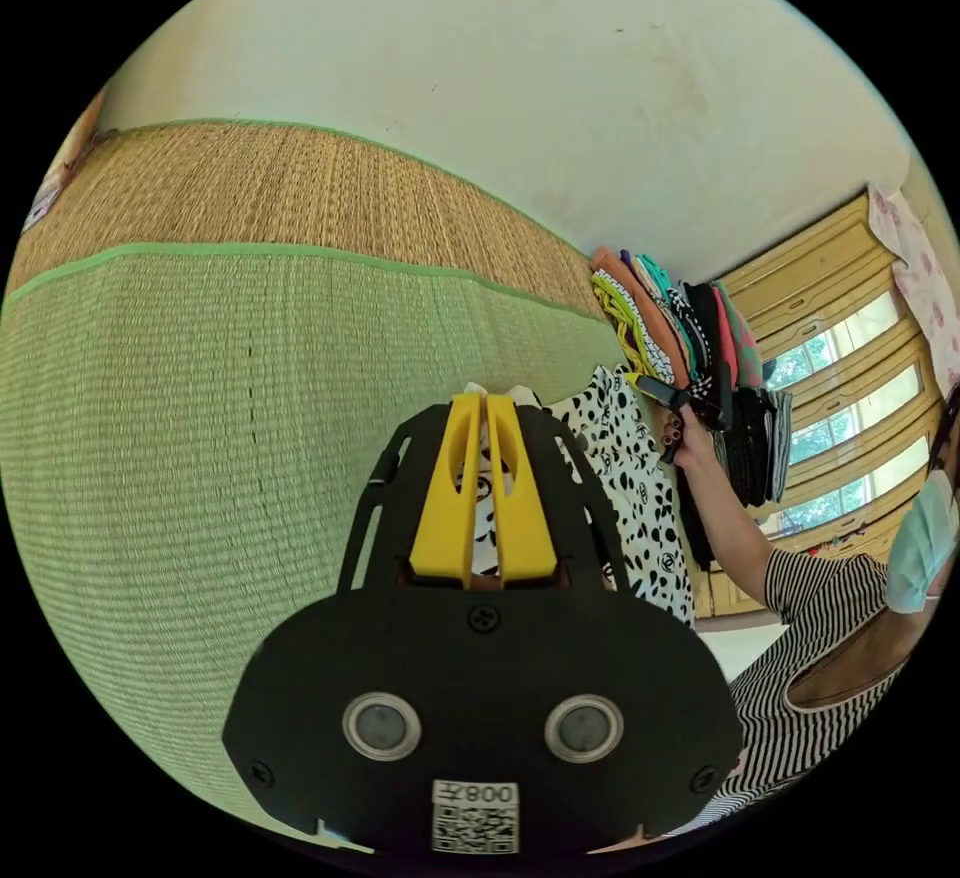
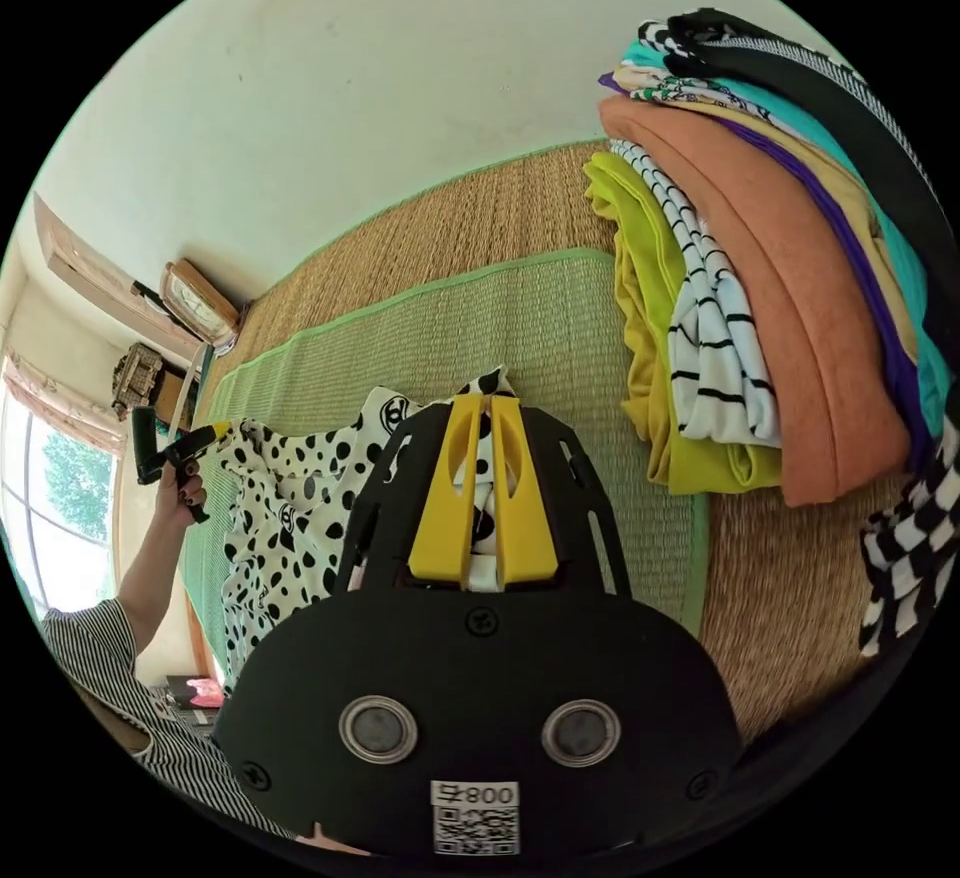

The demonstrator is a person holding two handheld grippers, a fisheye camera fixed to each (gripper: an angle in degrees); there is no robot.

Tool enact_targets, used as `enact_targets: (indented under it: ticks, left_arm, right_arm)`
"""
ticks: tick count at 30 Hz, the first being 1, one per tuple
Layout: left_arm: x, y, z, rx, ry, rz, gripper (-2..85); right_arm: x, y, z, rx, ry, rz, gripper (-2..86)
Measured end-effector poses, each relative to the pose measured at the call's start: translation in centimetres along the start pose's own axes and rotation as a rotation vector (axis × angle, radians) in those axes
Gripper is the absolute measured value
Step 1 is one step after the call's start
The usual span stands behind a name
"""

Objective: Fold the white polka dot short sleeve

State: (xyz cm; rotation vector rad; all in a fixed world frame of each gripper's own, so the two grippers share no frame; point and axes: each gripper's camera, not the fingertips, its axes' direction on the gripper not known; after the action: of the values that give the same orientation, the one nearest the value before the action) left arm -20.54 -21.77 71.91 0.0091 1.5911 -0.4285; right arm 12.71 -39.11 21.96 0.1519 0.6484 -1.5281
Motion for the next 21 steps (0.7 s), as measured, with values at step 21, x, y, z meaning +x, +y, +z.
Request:
enact_targets:
  ticks: [21]
  left_arm:
    - [10.4,7.7,-1.9,-0.012,-0.19,0.156,0.6]
  right_arm:
    - [-4.6,6.4,-5.0,0.044,0.053,-0.076,1.1]
